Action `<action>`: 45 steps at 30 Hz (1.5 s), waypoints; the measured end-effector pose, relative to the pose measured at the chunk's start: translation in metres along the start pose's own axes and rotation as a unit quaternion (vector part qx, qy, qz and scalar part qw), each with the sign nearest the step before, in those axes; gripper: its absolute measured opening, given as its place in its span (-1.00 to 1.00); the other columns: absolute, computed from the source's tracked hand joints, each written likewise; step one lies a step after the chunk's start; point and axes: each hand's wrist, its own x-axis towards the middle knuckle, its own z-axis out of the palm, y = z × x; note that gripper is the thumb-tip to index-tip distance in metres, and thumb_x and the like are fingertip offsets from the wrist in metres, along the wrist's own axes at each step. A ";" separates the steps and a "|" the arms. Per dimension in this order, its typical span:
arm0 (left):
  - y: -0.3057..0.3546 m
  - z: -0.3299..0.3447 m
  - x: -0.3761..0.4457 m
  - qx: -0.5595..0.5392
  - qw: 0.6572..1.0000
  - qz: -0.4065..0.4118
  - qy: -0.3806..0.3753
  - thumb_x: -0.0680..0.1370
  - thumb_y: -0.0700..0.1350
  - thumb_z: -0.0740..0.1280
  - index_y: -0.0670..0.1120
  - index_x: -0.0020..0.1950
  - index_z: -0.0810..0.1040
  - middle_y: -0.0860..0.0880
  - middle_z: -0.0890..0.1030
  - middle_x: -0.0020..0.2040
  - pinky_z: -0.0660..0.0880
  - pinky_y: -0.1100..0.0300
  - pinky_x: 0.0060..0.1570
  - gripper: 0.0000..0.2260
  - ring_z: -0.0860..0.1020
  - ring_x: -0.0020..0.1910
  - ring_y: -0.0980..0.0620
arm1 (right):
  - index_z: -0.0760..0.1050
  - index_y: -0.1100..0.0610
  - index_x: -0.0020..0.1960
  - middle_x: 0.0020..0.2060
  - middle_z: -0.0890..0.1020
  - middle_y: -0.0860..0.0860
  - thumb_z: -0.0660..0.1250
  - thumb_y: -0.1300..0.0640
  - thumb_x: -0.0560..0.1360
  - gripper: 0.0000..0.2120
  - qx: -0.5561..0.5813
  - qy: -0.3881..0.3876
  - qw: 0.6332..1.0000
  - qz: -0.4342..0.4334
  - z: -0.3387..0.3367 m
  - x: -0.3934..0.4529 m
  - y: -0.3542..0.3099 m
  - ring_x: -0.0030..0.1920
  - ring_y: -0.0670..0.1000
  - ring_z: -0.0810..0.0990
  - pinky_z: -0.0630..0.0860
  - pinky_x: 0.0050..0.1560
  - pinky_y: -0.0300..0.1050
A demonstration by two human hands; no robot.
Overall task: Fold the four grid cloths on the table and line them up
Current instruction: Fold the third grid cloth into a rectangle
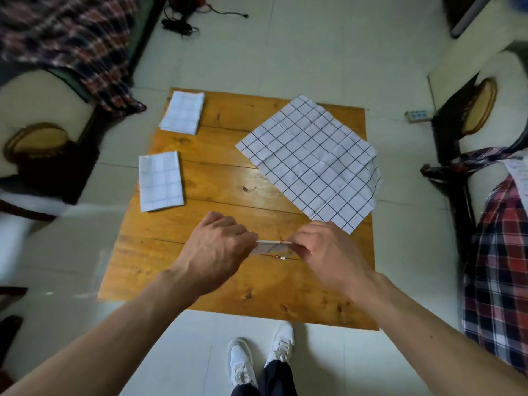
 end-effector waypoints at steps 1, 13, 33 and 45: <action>0.001 -0.020 -0.005 -0.011 1.000 -0.006 0.005 0.64 0.01 0.07 0.02 -0.02 0.61 0.05 0.62 -0.20 0.42 0.02 -0.07 -0.68 0.55 -0.19 -0.04 | 0.64 0.06 -0.06 -0.24 0.60 -0.08 0.34 0.04 0.55 -0.87 0.008 -0.002 1.000 0.006 -0.018 -0.003 -0.009 -0.16 0.00 0.51 0.51 -0.16 0.00; 0.016 -0.208 -0.100 -0.063 0.982 -0.056 0.171 0.63 -0.01 0.25 -0.01 0.01 0.68 0.04 0.66 -0.19 0.51 0.02 -0.22 -0.79 0.58 -0.24 -0.01 | 0.63 0.01 -0.06 -0.24 0.59 -0.10 0.35 0.02 0.55 -0.89 0.075 0.072 0.994 -0.025 -0.182 -0.045 -0.143 -0.20 -0.09 0.53 0.51 -0.18 -0.07; 0.086 -0.255 -0.173 -0.145 0.946 -0.187 0.221 0.49 -0.18 0.45 0.06 -0.15 0.63 0.21 0.59 -0.29 0.49 0.22 -0.24 -0.88 0.55 -0.27 0.18 | 0.57 0.10 -0.15 -0.30 0.60 -0.06 0.28 0.05 0.57 -0.81 0.164 0.080 0.977 -0.110 -0.194 -0.097 -0.165 -0.24 -0.04 0.55 0.51 -0.19 0.05; 0.054 -0.238 -0.251 -0.164 0.921 -0.269 0.229 0.48 -0.09 0.39 0.09 -0.21 0.56 0.17 0.57 -0.34 0.49 0.10 -0.26 -0.90 0.53 -0.28 0.16 | 0.57 0.01 -0.17 -0.28 0.62 -0.10 0.36 0.06 0.50 -0.92 0.212 0.038 0.969 -0.123 -0.151 -0.079 -0.243 -0.20 -0.05 0.58 0.56 -0.15 0.08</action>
